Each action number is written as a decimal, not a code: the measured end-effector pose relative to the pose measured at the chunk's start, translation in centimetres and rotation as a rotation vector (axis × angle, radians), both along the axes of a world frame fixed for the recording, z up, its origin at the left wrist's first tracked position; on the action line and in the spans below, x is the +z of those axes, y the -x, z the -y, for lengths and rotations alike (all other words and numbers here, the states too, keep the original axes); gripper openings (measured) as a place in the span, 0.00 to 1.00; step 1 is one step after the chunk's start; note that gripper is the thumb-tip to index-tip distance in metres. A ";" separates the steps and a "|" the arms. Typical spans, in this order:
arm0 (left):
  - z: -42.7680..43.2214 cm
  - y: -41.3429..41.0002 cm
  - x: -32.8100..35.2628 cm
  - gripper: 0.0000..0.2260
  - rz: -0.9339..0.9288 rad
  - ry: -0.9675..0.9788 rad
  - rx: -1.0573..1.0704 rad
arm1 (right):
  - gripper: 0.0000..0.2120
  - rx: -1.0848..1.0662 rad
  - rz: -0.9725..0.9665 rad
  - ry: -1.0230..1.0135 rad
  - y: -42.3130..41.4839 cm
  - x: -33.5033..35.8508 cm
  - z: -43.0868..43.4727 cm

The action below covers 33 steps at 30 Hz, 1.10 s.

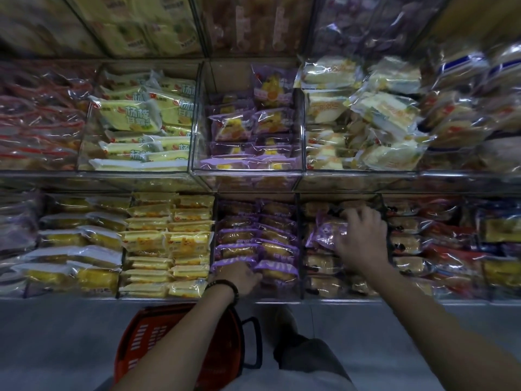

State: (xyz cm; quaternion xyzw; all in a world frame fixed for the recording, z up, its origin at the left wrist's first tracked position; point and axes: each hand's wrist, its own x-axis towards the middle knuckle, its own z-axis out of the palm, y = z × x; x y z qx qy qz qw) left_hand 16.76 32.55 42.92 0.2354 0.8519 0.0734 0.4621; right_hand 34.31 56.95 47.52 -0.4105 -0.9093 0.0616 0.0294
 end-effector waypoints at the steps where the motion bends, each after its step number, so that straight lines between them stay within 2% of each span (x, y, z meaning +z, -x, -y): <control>1: 0.3 0.0 0.3 0.18 0.018 -0.020 0.001 | 0.29 -0.044 0.133 0.097 0.1 0.5 -1.3; 3: 0.7 -0.1 0.8 0.13 0.075 -0.066 0.004 | 0.36 -0.073 0.359 0.269 0.5 1.3 -3.3; 6: 0.4 -1.0 1.4 0.10 0.186 -0.161 -0.058 | 0.37 -0.049 0.431 0.386 1.0 1.0 -4.4; 10: -0.8 -2.6 1.9 0.20 0.262 -0.276 0.033 | 0.33 -0.028 0.436 0.385 1.2 0.7 -4.3; 14: -1.6 -3.1 2.2 0.27 0.215 -0.274 0.001 | 0.26 -0.012 0.441 0.381 1.7 1.0 -4.2; 17: -1.7 -3.0 2.2 0.24 0.281 -0.306 0.098 | 0.16 0.031 0.391 0.387 1.9 2.2 -3.7; 19: -1.4 -2.5 2.0 0.22 0.325 -0.332 0.194 | 0.15 0.084 0.343 0.370 1.9 2.9 -3.0; 20: -1.1 -2.3 2.0 0.20 0.331 -0.347 0.224 | 0.16 0.107 0.323 0.359 1.9 3.2 -2.4; 23: -0.1 -1.1 1.7 0.13 0.357 -0.393 0.291 | 0.29 0.116 0.257 0.429 2.0 4.2 -0.3; 24: 0.3 -0.7 1.8 0.11 0.362 -0.405 0.313 | 0.29 0.125 0.227 0.455 2.2 4.6 0.6; 26: 1.3 -0.1 2.4 0.07 0.333 -0.433 0.376 | 0.23 0.180 0.183 0.468 2.6 5.0 2.9; 30: 4.3 1.1 2.9 0.08 0.196 -0.497 0.510 | 0.17 0.340 0.121 0.498 3.6 4.2 7.8; 33: 6.8 2.1 2.5 0.07 -0.053 -0.502 0.540 | 0.18 0.441 0.105 0.498 4.7 2.6 11.0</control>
